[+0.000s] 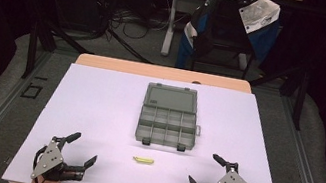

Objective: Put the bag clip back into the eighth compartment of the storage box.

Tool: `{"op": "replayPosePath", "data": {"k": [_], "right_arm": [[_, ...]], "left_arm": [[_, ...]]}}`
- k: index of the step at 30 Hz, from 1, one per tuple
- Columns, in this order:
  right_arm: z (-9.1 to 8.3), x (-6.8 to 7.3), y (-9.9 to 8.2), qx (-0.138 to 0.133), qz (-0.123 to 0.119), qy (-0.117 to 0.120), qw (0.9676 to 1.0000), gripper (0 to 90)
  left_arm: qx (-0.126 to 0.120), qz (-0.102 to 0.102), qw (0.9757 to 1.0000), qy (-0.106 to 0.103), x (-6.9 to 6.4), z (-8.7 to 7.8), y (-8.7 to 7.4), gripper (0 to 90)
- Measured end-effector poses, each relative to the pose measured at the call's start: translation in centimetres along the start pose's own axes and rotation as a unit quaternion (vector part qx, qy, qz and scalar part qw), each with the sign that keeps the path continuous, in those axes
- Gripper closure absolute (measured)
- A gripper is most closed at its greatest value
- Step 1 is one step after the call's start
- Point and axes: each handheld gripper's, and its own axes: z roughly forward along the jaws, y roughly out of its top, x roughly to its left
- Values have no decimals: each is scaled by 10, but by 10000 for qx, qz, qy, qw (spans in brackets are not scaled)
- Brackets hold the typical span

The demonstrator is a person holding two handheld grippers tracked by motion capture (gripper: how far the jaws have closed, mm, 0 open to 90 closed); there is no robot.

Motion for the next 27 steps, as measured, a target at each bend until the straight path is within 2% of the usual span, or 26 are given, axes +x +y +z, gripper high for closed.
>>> {"op": "replayPosePath", "data": {"k": [8,15,19,27], "right_arm": [[2,1,1,39,19,77,10000,0],[10,4,5,136,47,245,9996,0],[13,7,6,225,146,341,9991,0],[27,10,17,377,-37,572,9976,0]], "left_arm": [[6,-3,10000,8,0,0,0,108],[15,-11,10000,-5,-1,2,0,108],[10,-24,10000,-7,0,2,0,108],[15,-22,10000,-17,0,3,0,108]]}}
